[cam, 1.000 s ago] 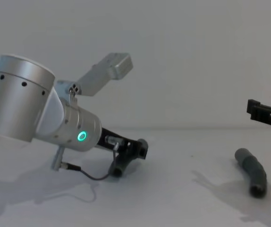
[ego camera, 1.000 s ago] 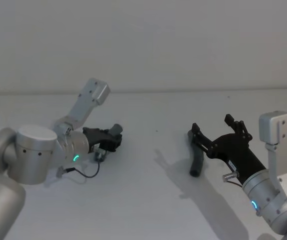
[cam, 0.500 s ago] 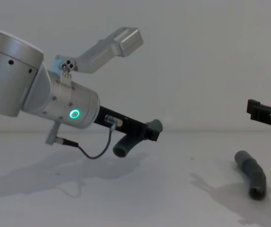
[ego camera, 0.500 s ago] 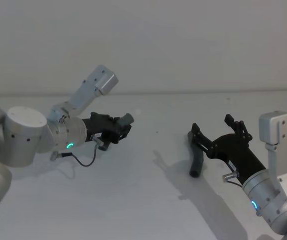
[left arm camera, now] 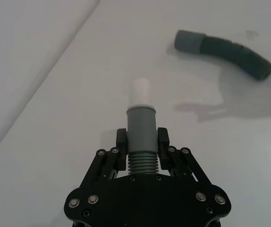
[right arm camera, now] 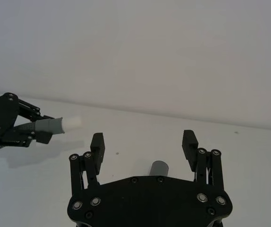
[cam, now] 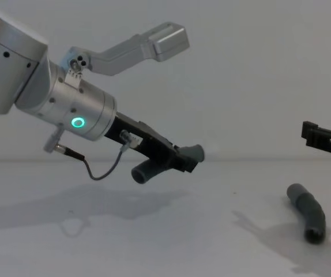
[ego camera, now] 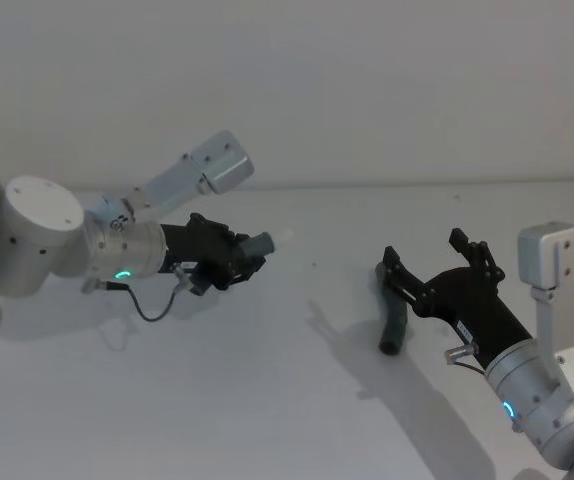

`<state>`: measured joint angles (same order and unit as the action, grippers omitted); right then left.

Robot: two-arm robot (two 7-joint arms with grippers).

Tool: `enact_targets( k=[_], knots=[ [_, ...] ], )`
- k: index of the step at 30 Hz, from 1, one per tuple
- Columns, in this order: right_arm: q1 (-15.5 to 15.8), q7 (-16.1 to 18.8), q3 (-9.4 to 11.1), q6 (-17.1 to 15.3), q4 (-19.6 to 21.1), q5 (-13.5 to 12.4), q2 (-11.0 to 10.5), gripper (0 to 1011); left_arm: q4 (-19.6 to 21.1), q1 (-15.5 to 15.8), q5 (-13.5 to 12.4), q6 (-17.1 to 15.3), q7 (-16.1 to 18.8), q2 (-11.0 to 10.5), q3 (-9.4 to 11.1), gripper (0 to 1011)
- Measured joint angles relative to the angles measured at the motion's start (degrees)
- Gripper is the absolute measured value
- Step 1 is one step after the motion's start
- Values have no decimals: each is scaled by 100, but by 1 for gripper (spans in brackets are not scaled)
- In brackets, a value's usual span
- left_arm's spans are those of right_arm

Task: Use both hands to pick up one end of the pipe from the table, align the ends, and insert them.

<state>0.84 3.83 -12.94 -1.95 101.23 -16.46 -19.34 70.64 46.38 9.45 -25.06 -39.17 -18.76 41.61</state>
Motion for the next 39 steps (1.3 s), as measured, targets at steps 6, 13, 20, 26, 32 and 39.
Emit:
enact_targets(
  k=[6,13,20,26,32,39],
  knots=[
    [0,0,0,0,0,0,1,1000,-16,259,-208,236,-380,-193,301,343],
    [0,0,0,0,0,0,0,1000,6,397,-303,464,-607,-313,451,343],
    [0,0,0,0,0,0,0,1000,103,434,-270,657,-737,-402,467,344],
    [0,0,0,0,0,0,0,1000,171,465,-132,782,-929,-473,457,343],
    [0,0,0,0,0,0,0,1000,245,514,-36,849,-1121,-555,475,344],
    [0,0,0,0,0,0,0,1000,328,589,-12,863,-1282,-646,545,344]
  ],
)
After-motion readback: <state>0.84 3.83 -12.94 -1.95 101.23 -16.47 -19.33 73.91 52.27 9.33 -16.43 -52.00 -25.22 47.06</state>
